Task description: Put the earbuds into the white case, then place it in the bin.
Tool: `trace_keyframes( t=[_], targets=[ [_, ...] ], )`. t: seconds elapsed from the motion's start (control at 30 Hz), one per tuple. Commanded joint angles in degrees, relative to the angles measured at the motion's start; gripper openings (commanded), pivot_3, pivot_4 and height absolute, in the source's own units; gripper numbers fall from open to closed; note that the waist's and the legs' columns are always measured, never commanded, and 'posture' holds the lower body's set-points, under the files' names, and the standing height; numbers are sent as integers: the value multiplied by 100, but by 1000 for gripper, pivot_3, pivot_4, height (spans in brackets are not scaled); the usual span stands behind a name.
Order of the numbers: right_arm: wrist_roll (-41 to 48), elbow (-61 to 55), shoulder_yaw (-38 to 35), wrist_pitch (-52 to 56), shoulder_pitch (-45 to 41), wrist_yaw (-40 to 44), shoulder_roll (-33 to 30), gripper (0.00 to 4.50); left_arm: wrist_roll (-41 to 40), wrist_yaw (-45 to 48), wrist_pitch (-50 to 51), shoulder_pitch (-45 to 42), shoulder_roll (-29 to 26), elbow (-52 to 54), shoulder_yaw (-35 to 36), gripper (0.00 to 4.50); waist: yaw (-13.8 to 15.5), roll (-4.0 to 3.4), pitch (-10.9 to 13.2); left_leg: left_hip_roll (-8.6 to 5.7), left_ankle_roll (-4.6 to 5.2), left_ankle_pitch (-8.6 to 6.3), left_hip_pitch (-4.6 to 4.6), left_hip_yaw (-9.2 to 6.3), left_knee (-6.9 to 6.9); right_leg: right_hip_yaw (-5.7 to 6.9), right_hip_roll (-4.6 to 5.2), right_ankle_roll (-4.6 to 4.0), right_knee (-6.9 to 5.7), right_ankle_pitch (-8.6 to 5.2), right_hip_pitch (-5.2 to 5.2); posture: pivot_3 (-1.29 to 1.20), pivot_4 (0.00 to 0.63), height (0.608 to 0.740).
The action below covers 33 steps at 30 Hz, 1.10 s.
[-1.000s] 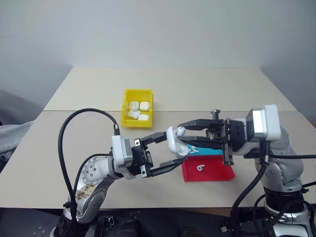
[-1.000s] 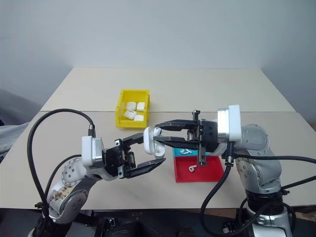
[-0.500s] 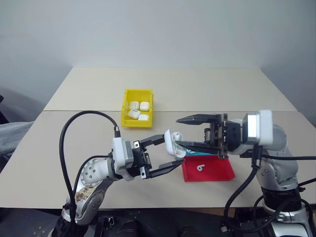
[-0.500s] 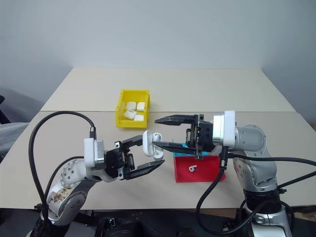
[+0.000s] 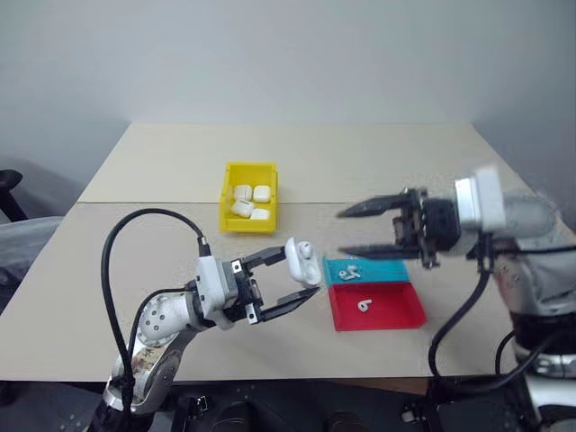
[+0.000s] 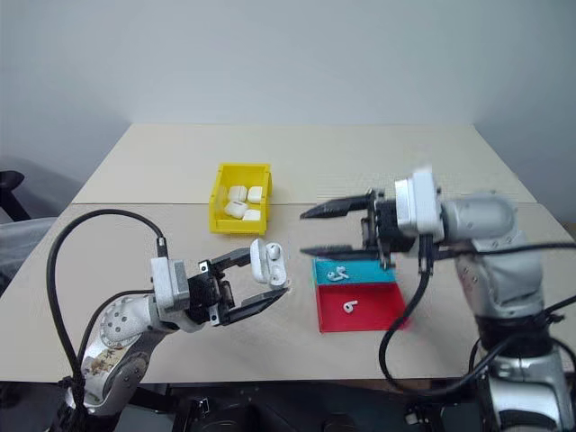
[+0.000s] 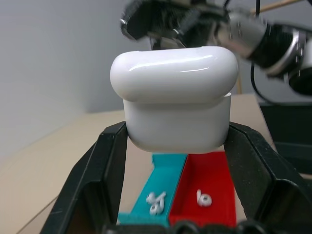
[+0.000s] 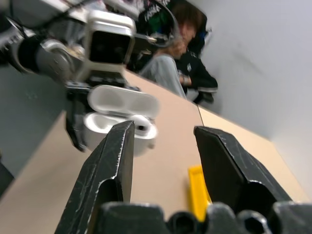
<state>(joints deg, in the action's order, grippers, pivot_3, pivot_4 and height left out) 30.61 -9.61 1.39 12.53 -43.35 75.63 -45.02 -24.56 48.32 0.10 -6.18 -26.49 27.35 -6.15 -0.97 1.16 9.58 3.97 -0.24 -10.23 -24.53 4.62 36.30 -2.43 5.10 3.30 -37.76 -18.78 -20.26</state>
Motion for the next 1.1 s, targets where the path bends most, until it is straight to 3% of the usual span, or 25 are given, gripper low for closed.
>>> trace_keyframes(
  t=[0.03, 0.43, 0.8, 1.1],
  targets=[
    [-956, 779, 689, 138, -518, 247, -248, 2418, 321, -94, -321, 224, -86, 55, 162, 2749, 8, 0, 0, 1, 0, 0, 0, 2, -1, 0, 0, 0, 3, 0, -1, 0, 150, 740],
    [-3354, 2632, 2459, -1003, -1647, 1034, 14, 2418, 1124, -400, -718, 940, -275, 17, 264, 2749, 26, 0, 0, 1, 3, -2, -22, 21, -21, -4, 6, -1, 18, -1, -32, 0, 150, 740],
    [-4278, 3261, 2889, -1155, -1772, 1043, 532, 2418, 1303, -590, -685, 1014, -186, 111, 90, 2749, 26, -1, 0, 1, 3, -2, -21, 23, -20, -4, 8, -1, 15, -1, -31, 0, 150, 740],
    [-4542, 3454, 2985, -984, -1787, 1189, 772, 2418, 1378, -667, -679, 1052, -170, 109, 40, 2749, 13, -1, 0, 2, 2, -2, -21, 24, -20, -4, 7, -2, 11, -1, -33, 0, 150, 740]
  ],
)
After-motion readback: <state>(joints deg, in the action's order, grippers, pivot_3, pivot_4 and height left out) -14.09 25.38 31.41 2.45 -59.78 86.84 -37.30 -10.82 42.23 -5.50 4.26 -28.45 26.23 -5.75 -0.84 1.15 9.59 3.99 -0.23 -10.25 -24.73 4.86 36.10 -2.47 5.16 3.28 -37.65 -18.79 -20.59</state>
